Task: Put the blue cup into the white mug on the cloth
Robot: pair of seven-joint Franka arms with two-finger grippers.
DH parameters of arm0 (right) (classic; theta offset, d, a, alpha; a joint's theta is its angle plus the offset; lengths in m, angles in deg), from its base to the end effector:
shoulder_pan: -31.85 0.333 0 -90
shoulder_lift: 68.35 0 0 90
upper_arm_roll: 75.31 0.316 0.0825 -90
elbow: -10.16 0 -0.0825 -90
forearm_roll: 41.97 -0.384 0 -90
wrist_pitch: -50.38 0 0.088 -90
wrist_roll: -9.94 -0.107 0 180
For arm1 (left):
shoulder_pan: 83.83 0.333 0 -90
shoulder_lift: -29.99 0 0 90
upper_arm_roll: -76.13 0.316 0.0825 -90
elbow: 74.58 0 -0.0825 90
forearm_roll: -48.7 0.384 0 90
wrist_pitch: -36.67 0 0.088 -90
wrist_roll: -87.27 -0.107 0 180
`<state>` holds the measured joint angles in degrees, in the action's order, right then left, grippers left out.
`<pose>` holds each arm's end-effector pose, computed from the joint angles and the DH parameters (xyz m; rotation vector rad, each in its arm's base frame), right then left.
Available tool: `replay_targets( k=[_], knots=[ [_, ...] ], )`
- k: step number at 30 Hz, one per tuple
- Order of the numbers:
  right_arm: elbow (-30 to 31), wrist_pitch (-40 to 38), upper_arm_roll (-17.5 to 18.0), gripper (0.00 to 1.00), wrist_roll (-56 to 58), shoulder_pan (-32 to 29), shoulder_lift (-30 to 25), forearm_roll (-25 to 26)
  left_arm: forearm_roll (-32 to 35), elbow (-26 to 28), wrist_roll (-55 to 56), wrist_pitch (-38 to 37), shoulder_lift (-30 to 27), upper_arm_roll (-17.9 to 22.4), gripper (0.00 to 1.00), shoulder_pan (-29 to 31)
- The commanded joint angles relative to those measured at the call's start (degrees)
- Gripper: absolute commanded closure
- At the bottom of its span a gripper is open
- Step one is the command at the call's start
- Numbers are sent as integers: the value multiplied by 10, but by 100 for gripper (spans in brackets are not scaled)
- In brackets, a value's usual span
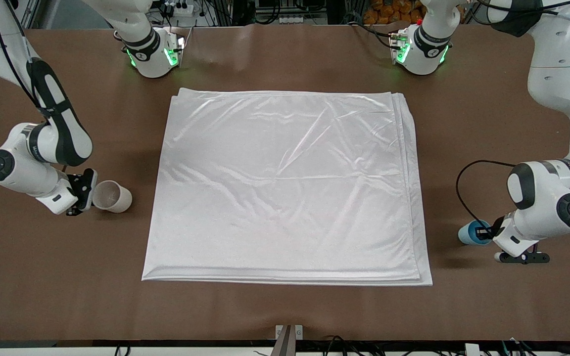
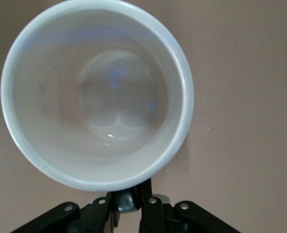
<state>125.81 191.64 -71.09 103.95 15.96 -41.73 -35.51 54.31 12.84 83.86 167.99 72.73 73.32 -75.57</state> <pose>0.5892 -0.1224 0.2175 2.2714 2.1548 -0.0603 0.7080 0.0753 0.2198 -3.0988 0.0231 -0.0285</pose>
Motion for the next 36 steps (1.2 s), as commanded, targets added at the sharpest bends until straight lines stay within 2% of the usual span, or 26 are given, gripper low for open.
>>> replay_targets(
  k=[1, 6, 12, 19, 24, 31, 36],
  knots=[
    [3, -11, 18, 100, 3, -7, -39, 0, 15, -2, -1, -5, -5, 0, 100, 0],
    [5, -13, 44, 100, 2, -7, -67, 0, 15, -5, -3, -22, -13, -1, 100, 1],
    [2, -28, 88, 100, -10, -5, -73, 0, 9, -8, -3, -63, -45, -5, 100, 2],
    [-2, -48, 145, 100, -130, 2, -72, 1, -1, -8, -3, -84, -72, -9, 100, 1],
    [-13, -49, 149, 100, -163, 44, -71, 2, -34, -8, 2, -104, -88, -14, 100, -1],
    [-19, -49, 149, 100, -239, 120, -68, 7, -52, -8, 77, -114, -93, -69, 100, -8],
    [-44, -51, 147, 100, -285, 174, -55, 10, -51, -10, 137, -127, -102, -90, 100, -31]
  ],
)
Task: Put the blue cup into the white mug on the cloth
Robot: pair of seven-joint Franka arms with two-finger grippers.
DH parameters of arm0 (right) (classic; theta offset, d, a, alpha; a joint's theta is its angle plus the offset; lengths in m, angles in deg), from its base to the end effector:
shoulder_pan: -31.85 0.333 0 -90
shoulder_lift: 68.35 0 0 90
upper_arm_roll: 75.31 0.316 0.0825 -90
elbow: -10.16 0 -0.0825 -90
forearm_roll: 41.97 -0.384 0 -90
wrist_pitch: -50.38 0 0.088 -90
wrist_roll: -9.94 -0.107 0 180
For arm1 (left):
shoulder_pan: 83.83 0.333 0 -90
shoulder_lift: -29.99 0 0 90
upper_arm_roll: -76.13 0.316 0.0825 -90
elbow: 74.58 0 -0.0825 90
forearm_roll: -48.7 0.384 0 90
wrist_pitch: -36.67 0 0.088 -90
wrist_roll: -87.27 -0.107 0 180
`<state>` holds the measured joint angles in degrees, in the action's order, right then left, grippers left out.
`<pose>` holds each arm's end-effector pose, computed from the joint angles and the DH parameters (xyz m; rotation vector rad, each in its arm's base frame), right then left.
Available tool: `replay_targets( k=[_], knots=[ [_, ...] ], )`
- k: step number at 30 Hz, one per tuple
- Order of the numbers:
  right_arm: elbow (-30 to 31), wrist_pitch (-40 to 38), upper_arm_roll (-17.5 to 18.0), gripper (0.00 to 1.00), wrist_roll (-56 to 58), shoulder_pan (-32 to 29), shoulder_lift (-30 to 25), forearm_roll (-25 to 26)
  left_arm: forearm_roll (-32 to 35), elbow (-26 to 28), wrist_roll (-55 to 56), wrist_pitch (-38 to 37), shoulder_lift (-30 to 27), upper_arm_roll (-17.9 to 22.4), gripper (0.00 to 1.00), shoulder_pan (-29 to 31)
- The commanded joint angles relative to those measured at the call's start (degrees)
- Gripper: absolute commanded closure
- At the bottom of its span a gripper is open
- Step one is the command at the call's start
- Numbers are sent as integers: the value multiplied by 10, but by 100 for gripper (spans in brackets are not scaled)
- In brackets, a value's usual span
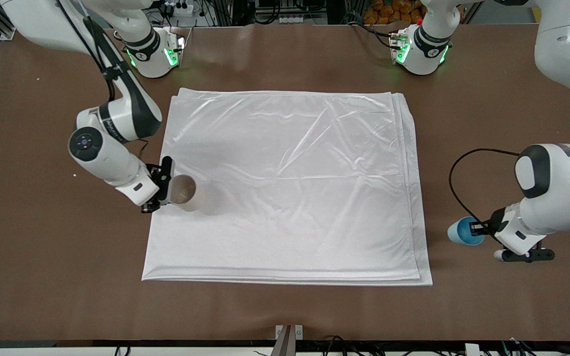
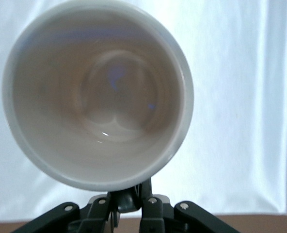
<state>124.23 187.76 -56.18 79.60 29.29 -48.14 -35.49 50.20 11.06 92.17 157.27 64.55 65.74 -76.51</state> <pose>0.5905 0.1663 0.3011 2.2258 2.2064 0.1309 0.7093 -0.0154 0.3236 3.0600 0.0781 0.0169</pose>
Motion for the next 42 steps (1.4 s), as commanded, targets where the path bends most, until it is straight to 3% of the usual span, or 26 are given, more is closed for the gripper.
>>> replay_targets(
  k=[1, 9, 17, 23, 33, 36, 39, 42],
  knots=[
    [-36, -15, -2, 100, -44, 51, 18, 10, -11, 5, 62, -25, -22, -14, 100, -27],
    [-93, -29, -7, 100, -136, 128, 70, 15, -11, 1, 134, -34, -30, -15, 100, -81],
    [-172, -32, -23, 100, -235, 213, 143, 100, -5, 1, 237, -34, -31, -15, 100, -156],
    [-189, -45, -23, 99, -276, 237, 167, 104, -8, -4, 301, -34, -30, -15, 100, -200],
    [-196, -39, -30, 77, -283, 263, 189, 121, -5, -18, 397, -34, -27, -14, 100, -273],
    [-196, -38, -36, 56, -283, 265, 189, 129, -5, -18, 414, -34, -25, -14, 100, -291],
    [-196, -40, -36, 51, -289, 265, 185, 128, -5, -18, 428, -34, -23, -14, 100, -306],
    [-197, -45, -36, 35, -293, 264, 181, 128, -4, -18, 437, -31, -22, -12, 100, -324]
  ],
)
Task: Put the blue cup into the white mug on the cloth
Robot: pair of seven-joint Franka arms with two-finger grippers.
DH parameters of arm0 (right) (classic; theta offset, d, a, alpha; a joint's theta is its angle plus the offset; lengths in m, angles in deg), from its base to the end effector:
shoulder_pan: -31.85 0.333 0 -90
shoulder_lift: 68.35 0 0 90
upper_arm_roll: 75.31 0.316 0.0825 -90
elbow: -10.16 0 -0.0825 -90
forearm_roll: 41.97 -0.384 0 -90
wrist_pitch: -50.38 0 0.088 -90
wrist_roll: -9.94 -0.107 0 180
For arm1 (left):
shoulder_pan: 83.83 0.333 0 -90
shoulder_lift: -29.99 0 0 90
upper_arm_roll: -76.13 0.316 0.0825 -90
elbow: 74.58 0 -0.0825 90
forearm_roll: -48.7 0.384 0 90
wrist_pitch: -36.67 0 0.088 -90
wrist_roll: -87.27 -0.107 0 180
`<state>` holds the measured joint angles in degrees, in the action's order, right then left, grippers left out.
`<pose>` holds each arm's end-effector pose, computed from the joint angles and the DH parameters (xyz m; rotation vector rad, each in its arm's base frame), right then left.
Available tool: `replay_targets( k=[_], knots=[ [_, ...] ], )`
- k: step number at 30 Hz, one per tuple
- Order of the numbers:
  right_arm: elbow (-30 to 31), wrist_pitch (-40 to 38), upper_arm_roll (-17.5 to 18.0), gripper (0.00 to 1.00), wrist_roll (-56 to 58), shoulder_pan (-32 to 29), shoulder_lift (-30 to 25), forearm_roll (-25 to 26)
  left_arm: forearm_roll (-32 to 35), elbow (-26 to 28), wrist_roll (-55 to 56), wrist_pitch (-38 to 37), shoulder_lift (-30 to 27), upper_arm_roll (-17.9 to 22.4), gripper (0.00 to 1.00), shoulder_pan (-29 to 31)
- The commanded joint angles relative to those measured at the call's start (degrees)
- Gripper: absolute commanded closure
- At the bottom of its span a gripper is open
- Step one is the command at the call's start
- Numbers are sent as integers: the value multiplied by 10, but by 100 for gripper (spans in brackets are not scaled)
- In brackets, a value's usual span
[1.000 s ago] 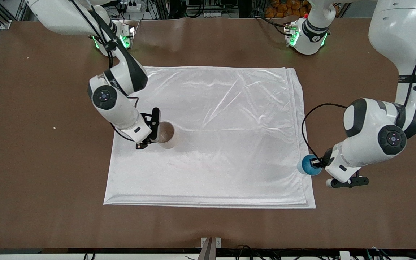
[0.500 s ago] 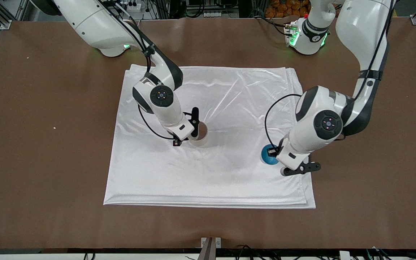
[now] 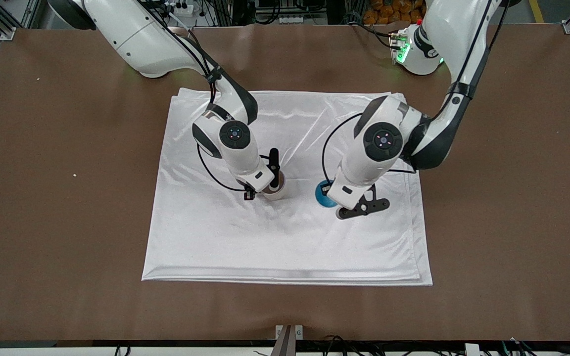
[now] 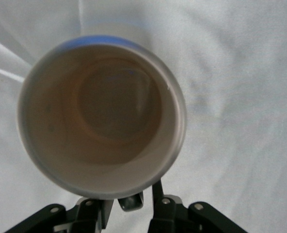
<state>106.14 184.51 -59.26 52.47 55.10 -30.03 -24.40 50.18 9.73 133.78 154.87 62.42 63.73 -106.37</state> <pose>0.5452 0.4124 0.2278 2.1751 2.1937 0.0483 0.5972 -0.3834 0.3589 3.0274 0.3423 -0.0471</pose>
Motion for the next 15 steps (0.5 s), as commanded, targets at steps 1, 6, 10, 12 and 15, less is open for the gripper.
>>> replay_targets(
  k=[1, 6, 10, 12, 15],
  knots=[
    [-16, -13, -5, 27, -22, 6, 0, 16, -4, -5, 24, -6, -1, 9, 100, -29],
    [-14, -61, -4, 0, -67, -1, -33, 11, -3, -5, 28, -3, 3, 11, 100, -46],
    [-15, -110, -1, 0, -66, -22, -73, 6, -3, -6, 34, 0, 4, 11, 100, -61],
    [-9, -115, 0, 0, -66, -38, -94, 2, -3, -6, 36, 9, 7, 11, 100, -69],
    [2, -130, 0, 0, -61, -56, -128, -16, -2, -6, 43, 21, 12, 12, 100, -79]
  ],
)
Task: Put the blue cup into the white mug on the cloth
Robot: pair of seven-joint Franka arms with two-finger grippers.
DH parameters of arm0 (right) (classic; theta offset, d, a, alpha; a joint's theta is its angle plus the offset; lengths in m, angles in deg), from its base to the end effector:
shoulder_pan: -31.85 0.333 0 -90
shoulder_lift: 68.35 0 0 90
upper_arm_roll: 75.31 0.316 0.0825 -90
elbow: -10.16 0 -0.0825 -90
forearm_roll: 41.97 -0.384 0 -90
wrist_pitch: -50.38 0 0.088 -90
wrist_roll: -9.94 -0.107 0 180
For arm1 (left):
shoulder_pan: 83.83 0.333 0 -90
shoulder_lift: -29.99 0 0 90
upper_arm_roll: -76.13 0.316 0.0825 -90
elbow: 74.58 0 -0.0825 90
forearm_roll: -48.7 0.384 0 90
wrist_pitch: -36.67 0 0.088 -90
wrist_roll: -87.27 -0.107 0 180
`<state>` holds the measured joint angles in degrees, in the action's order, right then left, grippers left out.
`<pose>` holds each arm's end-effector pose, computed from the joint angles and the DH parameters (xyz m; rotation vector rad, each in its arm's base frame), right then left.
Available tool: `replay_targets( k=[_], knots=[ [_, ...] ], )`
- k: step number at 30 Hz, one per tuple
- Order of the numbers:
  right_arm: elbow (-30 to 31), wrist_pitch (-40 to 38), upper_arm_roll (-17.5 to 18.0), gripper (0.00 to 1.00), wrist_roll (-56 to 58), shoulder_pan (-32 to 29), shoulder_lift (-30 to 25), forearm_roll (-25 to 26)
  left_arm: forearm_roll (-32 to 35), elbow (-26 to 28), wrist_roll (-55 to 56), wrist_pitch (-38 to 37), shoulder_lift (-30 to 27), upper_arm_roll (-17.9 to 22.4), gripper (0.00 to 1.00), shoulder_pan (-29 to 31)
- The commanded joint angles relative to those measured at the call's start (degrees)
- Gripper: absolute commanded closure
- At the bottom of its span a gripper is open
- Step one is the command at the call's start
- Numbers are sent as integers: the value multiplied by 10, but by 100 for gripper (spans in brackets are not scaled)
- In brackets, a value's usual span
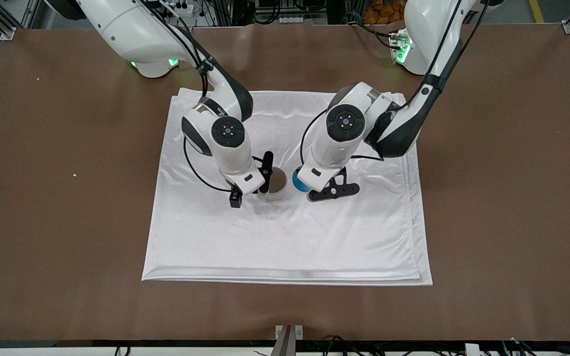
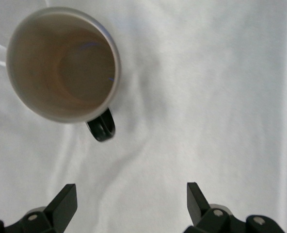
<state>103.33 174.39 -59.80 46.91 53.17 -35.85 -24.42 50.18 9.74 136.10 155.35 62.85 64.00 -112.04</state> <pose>0.5695 0.3825 0.3003 2.2995 1.9773 -0.0031 0.5589 -0.4389 0.3540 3.0382 0.2610 -0.0553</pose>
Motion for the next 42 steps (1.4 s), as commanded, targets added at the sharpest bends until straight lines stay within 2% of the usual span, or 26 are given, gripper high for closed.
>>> replay_targets(
  k=[1, 8, 16, 21, 28, 37, 42],
  knots=[
    [32, -36, 6, 0, -5, -43, -82, -22, -2, -6, 24, 20, 11, 10, 100, -25],
    [48, -83, 5, 0, -6, -97, -172, -62, 14, -6, 45, 49, 22, 10, 100, -53],
    [47, -183, 1, 0, -15, -143, -269, -66, 37, -6, 79, 81, 39, 11, 100, -79],
    [45, -230, 1, 0, -73, -168, -306, -69, 57, -6, 95, 100, 54, 11, 100, -85],
    [45, -285, 0, 0, -105, -209, -332, -71, 64, -6, 101, 122, 69, 15, 100, -91],
    [21, -325, 0, 0, -104, -289, -332, -107, 64, -6, 101, 153, 88, 23, 100, -105],
    [6, -339, 0, 0, -110, -323, -329, -111, 64, -6, 115, 163, 94, 42, 100, -124]
  ],
)
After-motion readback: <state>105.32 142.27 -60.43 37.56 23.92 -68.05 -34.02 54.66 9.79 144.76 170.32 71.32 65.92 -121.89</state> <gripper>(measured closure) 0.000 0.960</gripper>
